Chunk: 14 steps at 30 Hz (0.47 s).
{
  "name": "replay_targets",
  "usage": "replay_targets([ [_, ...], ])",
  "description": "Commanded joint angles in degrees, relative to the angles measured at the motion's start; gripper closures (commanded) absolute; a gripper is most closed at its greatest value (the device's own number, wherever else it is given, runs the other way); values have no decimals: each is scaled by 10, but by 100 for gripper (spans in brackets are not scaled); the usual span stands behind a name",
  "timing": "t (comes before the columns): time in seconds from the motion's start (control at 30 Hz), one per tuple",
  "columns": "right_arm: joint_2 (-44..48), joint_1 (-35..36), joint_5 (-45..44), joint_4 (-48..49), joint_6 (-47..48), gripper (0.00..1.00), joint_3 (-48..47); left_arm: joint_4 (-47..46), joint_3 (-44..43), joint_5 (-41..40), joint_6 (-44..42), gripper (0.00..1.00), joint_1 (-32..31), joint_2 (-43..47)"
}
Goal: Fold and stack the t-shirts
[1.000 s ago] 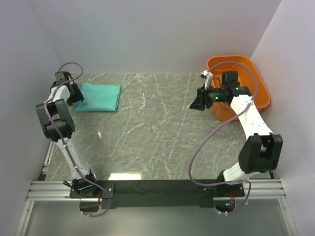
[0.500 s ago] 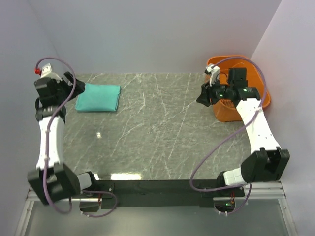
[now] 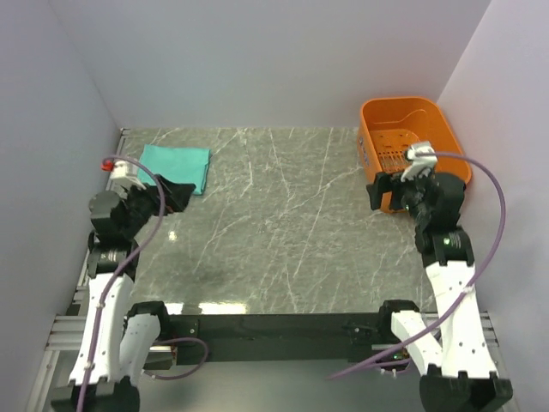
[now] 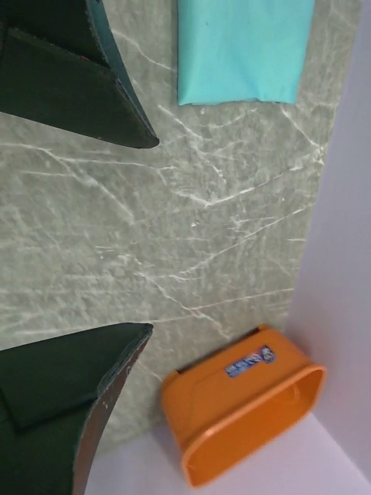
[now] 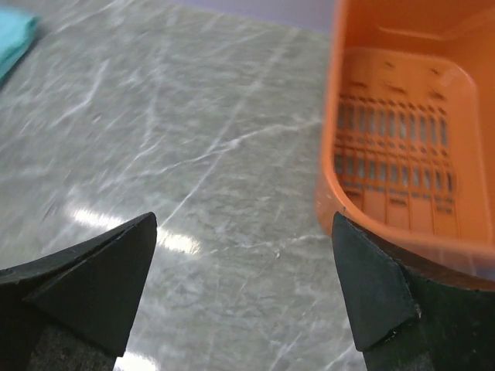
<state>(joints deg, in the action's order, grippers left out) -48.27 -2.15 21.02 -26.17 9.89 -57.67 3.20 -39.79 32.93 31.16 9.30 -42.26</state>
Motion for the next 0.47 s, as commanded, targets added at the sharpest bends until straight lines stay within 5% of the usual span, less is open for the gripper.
replay_targets([
  [0.0,63,-4,-182,106,-137,0,76,62,-16,-166,-115,1,-81,59],
  [0.17,87,-4,-317,77,-169,0,80,76,27,-256,-138,1,-133,105],
  [0.43,119,-4,-305,88,-104,0,108,82,40,-285,-144,0,-141,124],
])
